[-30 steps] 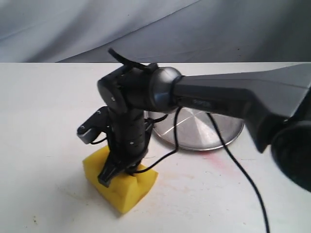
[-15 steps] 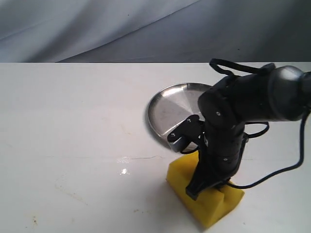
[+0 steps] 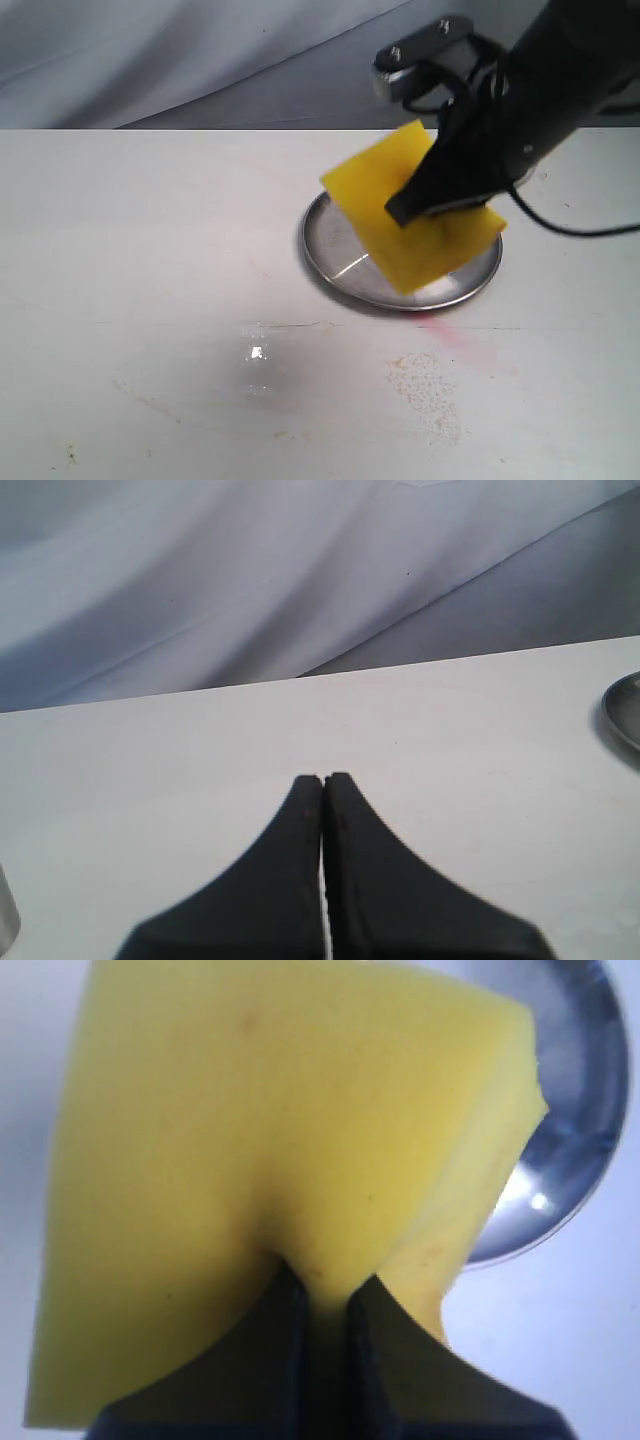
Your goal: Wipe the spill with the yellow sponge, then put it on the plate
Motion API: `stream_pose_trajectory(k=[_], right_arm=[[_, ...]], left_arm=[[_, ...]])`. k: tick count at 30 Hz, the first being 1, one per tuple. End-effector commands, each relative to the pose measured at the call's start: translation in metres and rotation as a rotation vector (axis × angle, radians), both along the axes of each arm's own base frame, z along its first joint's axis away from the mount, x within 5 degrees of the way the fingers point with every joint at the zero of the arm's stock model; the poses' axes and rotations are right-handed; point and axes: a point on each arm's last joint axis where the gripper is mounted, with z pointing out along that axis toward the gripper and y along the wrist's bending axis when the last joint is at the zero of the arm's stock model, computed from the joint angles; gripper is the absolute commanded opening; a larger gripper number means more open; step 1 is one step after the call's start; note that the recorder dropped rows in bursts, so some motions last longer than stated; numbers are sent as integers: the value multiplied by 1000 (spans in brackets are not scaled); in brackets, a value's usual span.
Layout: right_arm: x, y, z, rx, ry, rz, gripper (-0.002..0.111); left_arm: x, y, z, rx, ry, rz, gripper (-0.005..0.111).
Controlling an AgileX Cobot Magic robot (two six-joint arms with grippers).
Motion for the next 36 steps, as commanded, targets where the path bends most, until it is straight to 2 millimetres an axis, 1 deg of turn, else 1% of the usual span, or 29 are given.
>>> stream_pose_trajectory(k=[1,3,6,8,11,16,19,22,24,27,30,32,33,34,36], right_arm=[[43,-6,15,45,-60,-107,0],[65,-8,5,74,-41,-156,0],[93,-12,-20,145,15,-239,0],[109,-12,-41,209,58,-291,0],[126,-8,-69,305,104,-334,0],[145,-6,-113,323,146,-401,0],[151,-10,-134,310,176,-442,0],[155,-14,-145,304,193,-470,0],[155,-15,-146,304,191,-473,3],[157,-17,-146,309,190,-481,16],[155,-17,-146,299,206,-470,39],[153,-16,-146,299,219,-465,58],[153,-16,-146,296,227,-463,66],[152,-16,-144,299,227,-463,71],[151,-17,-139,299,228,-456,74]], left_arm=[[0,0,0,-6,-9,-5,0],[0,0,0,-6,-9,-5,0],[0,0,0,-6,-9,-5,0],[0,0,0,-6,-9,-5,0],[0,0,0,-6,-9,-5,0],[0,0,0,-6,-9,-5,0],[0,0,0,-6,-9,-5,0],[0,0,0,-6,-9,-5,0],[0,0,0,-6,-9,-5,0],[0,0,0,-6,-9,-5,0],[0,0,0,-6,-9,-5,0],[0,0,0,-6,-9,-5,0],[0,0,0,-6,-9,-5,0],[0,0,0,-6,-9,-5,0],[0,0,0,-6,-9,-5,0]])
